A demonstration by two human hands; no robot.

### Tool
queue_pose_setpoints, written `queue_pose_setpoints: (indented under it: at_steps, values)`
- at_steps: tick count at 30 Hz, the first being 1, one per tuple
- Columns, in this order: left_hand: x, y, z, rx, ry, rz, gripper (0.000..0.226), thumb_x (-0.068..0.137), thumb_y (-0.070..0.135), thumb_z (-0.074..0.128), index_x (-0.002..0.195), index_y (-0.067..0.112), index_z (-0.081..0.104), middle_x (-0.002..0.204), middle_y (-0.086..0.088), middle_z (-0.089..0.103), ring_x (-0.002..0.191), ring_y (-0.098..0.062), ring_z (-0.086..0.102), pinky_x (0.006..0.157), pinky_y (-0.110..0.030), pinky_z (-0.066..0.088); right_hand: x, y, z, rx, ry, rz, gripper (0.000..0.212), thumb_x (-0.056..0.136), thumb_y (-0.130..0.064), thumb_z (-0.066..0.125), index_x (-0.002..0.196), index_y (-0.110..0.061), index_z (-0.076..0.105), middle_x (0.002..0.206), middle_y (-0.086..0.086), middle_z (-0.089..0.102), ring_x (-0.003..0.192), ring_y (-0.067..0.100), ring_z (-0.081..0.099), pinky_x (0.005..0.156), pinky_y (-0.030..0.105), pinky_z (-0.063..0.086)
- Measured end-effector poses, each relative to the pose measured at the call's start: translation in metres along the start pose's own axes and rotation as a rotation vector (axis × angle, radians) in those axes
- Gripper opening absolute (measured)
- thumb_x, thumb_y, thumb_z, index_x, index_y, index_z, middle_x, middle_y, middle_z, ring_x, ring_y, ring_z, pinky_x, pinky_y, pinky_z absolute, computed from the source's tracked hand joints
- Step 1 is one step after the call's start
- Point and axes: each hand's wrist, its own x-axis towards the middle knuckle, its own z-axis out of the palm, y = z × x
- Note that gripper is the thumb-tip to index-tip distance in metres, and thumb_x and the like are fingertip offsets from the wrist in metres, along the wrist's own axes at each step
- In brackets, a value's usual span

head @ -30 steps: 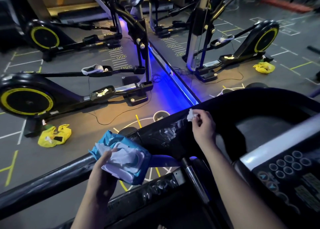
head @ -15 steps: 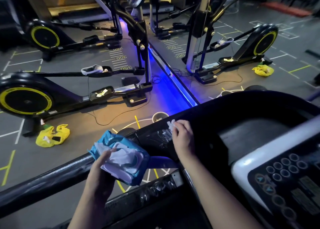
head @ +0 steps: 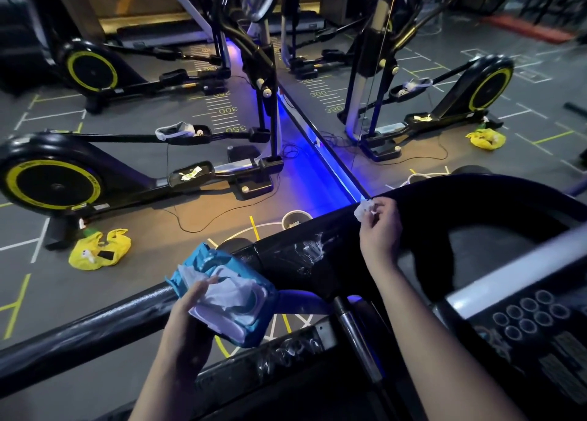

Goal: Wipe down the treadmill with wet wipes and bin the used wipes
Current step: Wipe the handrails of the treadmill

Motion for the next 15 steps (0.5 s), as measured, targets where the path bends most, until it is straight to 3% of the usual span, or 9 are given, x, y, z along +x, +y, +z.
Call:
queue_pose_setpoints:
  at_steps: [5, 10, 13, 15]
  values:
    - [-0.005, -0.001, 0.003, -0.005, 0.05, 0.018, 0.062, 0.09, 0.045, 0.075, 0.137, 0.007, 0.066, 0.136, -0.022, 0.069, 0.127, -0.045, 0.065, 0.106, -0.056, 0.053, -0.023, 0.008, 0.013, -0.135, -0.027, -0.199, 0.015, 0.089, 0.006, 0.063, 0.1, -0.001, 0.069, 0.1, 0.017, 0.061, 0.082, 0.034, 0.065, 0.07, 0.039, 0.054]
    - [-0.005, -0.004, 0.006, -0.007, 0.071, 0.021, 0.057, 0.092, 0.041, 0.072, 0.135, 0.004, 0.067, 0.133, -0.023, 0.07, 0.123, -0.046, 0.066, 0.102, -0.053, 0.054, -0.06, 0.0, 0.026, -0.171, -0.153, -0.136, 0.004, 0.087, -0.001, 0.072, 0.087, -0.003, 0.068, 0.09, 0.015, 0.062, 0.069, 0.034, 0.065, 0.057, 0.033, 0.05]
    - [-0.005, -0.004, 0.007, 0.006, 0.068, 0.005, 0.057, 0.09, 0.04, 0.073, 0.134, 0.003, 0.067, 0.132, -0.023, 0.071, 0.125, -0.046, 0.065, 0.099, -0.051, 0.055, -0.069, -0.009, 0.025, -0.174, -0.242, -0.119, 0.005, 0.088, -0.006, 0.072, 0.084, -0.004, 0.069, 0.087, 0.014, 0.063, 0.07, 0.03, 0.063, 0.062, 0.027, 0.043]
    - [-0.009, 0.001, 0.011, 0.0, 0.06, -0.009, 0.061, 0.087, 0.042, 0.075, 0.134, 0.003, 0.067, 0.133, -0.024, 0.07, 0.127, -0.047, 0.064, 0.097, -0.051, 0.056, -0.07, -0.011, 0.023, -0.138, -0.39, -0.093, 0.007, 0.09, -0.011, 0.07, 0.086, -0.005, 0.07, 0.088, 0.009, 0.063, 0.073, 0.024, 0.062, 0.066, 0.024, 0.044]
